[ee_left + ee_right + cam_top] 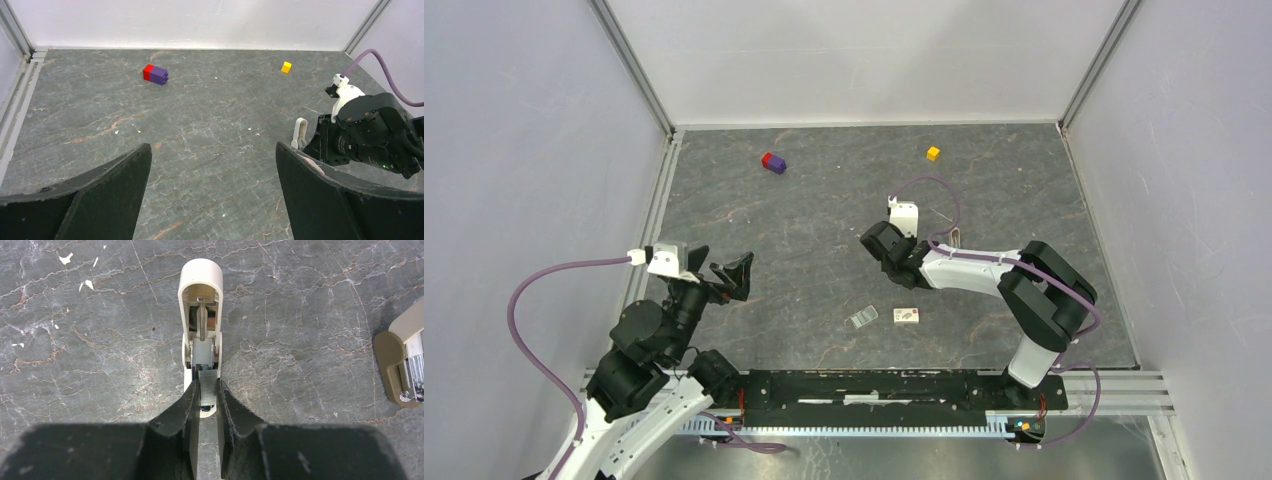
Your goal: Load the staples into the stapler
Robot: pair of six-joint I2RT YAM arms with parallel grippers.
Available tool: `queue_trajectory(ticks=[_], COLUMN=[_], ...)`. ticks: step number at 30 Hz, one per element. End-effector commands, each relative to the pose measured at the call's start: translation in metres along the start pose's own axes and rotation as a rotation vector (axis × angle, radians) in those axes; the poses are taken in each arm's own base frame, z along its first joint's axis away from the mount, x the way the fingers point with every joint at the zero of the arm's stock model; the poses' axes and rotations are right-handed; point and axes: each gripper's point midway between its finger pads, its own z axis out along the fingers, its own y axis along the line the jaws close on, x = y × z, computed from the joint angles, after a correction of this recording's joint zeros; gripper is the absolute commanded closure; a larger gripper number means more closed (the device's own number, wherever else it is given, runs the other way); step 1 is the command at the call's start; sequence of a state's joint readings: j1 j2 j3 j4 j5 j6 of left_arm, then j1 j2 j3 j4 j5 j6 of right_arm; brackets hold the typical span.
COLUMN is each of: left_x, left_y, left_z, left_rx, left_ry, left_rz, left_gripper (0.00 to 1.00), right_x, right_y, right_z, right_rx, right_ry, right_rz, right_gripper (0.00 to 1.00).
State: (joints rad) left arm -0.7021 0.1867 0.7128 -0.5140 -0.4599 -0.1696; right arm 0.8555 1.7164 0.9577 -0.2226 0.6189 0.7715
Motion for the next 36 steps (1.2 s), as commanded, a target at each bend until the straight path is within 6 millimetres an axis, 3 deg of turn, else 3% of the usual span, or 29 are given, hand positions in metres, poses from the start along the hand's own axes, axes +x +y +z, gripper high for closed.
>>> queue_trajectory(ticks=[1,16,36], left_x=[-0.008,-0.008,-0.008], left_y=[-0.003,-0.003,-0.003], left_z=[0.001,0.001,0.001], left_rx=[0.019,0.018,0.021], left_ry=[-0.039,-0.037,-0.038], left_rz=[0.016,0.017,0.016], left_gripper=[0.0,0.0,0.0], right_x=[-0.007,-0.032,-0.028], right_y=[0.003,0.007,0.009], right_z=[0.0,-0.01,-0.009], right_rx=[-0.011,-0.016,-0.021], right_ry=[-0.025,-0.072,-0.057], right_rz=[0.045,0.053,0.05], right_gripper=[0.8,0.81,0.81])
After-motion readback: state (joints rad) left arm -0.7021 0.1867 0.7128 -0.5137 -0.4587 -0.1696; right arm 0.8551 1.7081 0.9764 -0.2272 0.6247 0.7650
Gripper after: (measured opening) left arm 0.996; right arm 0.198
